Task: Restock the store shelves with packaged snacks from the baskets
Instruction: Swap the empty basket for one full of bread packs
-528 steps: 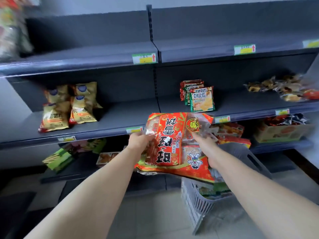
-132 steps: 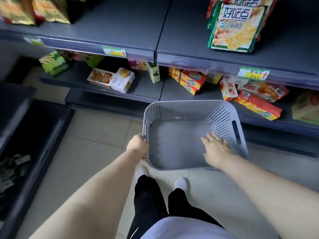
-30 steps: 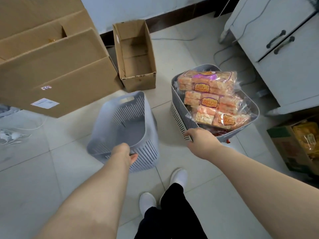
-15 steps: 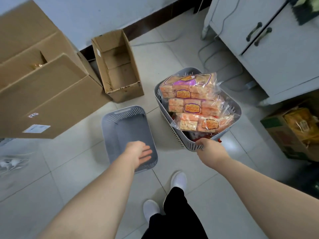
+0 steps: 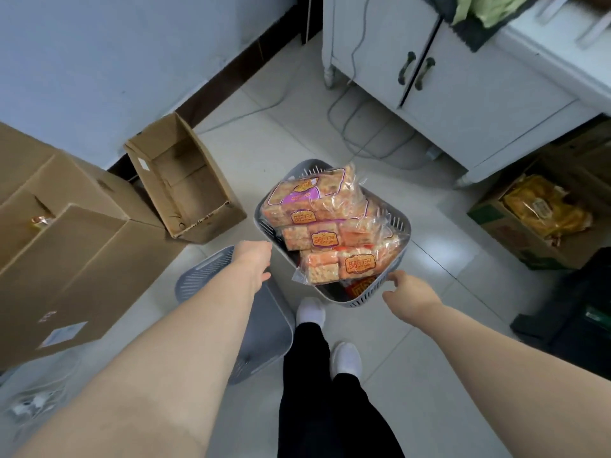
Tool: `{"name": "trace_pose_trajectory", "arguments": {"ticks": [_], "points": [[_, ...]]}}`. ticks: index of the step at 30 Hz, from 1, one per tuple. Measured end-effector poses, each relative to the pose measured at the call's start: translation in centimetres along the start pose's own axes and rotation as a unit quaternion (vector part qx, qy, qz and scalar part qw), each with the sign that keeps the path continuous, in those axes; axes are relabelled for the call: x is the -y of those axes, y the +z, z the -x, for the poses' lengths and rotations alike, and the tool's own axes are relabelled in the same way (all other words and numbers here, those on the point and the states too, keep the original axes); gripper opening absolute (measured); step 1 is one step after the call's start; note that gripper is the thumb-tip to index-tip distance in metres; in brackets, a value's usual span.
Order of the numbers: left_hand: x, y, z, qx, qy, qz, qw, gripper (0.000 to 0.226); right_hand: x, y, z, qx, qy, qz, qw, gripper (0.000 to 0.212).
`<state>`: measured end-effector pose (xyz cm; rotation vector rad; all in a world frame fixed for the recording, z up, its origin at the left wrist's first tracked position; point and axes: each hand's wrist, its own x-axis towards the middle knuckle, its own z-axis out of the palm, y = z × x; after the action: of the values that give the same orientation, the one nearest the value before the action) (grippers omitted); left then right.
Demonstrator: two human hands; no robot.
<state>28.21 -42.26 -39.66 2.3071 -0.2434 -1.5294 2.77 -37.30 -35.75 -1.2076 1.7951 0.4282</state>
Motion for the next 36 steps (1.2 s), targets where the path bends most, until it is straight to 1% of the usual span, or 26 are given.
{"name": "trace_pose_trajectory", "arguments": {"ticks": [2, 5, 7, 9, 11, 12, 16, 19, 21, 23, 25, 27, 28, 29, 31, 34, 36], "points": [[-1.8, 0.3, -1.1, -0.016, 0.013, -0.031, 0.999, 0.030, 0.4, -0.3, -0.6, 0.001, 0.010, -0.027, 1.000, 0.040], [-5.3, 0.8, -3.2, -0.052, 0.044, -0.071, 0.995, 0.036, 1.6, -1.0, -1.8, -0.002, 0.030, -0.074, 0.997, 0.040], [-7.6, 1.4, -5.0, -0.053, 0.054, -0.096, 0.992, 0.037, 2.4, -1.4, -3.0, -0.012, 0.056, -0.103, 0.993, 0.035], [-9.7, 1.8, -6.6, -0.054, 0.067, -0.148, 0.985, 0.038, 3.4, -1.6, -4.2, -0.007, 0.080, -0.122, 0.989, 0.031], [-11.7, 2.0, -8.1, -0.050, 0.084, -0.205, 0.974, 0.040, 4.4, -1.5, -5.5, -0.004, 0.112, -0.144, 0.983, 0.034], [-12.6, 2.1, -9.0, -0.040, 0.091, -0.220, 0.970, 0.042, 4.8, -1.3, -6.2, -0.001, 0.134, -0.173, 0.976, 0.039], [-14.8, 3.0, -13.0, -0.023, 0.089, -0.265, 0.960, 0.048, 6.0, 0.1, -9.3, -0.027, 0.227, -0.294, 0.928, 0.048], [-15.1, 4.3, -15.1, 0.008, 0.079, -0.260, 0.962, 0.049, 6.5, 0.6, -11.0, -0.089, 0.313, -0.359, 0.875, 0.053], [-15.0, 5.6, -16.6, 0.036, 0.070, -0.259, 0.963, 0.050, 6.3, 0.9, -12.0, -0.137, 0.365, -0.372, 0.843, 0.053], [-14.3, 6.7, -19.2, 0.057, 0.062, -0.262, 0.961, 0.064, 6.0, 1.4, -12.0, -0.186, 0.399, -0.350, 0.827, 0.052], [-12.2, 7.7, -24.8, 0.064, 0.060, -0.275, 0.957, 0.075, 5.5, 2.0, -11.9, -0.223, 0.415, -0.362, 0.804, 0.051], [-11.0, 8.6, -27.7, 0.068, 0.048, -0.283, 0.955, 0.086, 5.0, 2.5, -12.0, -0.209, 0.419, -0.416, 0.779, 0.057], [-10.9, 8.8, -28.2, 0.071, 0.049, -0.284, 0.955, 0.087, 4.8, 2.6, -12.2, -0.185, 0.410, -0.451, 0.771, 0.059], [-10.9, 9.0, -28.3, 0.074, 0.055, -0.284, 0.954, 0.085, 4.7, 2.6, -12.2, -0.156, 0.396, -0.480, 0.767, 0.056], [-11.7, 9.1, -27.2, 0.087, 0.067, -0.274, 0.955, 0.078, 4.3, 2.5, -12.3, -0.110, 0.375, -0.498, 0.774, 0.045], [-13.4, 9.3, -23.3, 0.105, 0.056, -0.268, 0.956, 0.059, 4.0, 2.3, -12.6, -0.097, 0.370, -0.486, 0.785, 0.040], [-13.9, 9.3, -21.7, 0.129, 0.027, -0.256, 0.958, 0.048, 4.2, 2.1, -12.6, -0.091, 0.374, -0.483, 0.786, 0.036]]}}
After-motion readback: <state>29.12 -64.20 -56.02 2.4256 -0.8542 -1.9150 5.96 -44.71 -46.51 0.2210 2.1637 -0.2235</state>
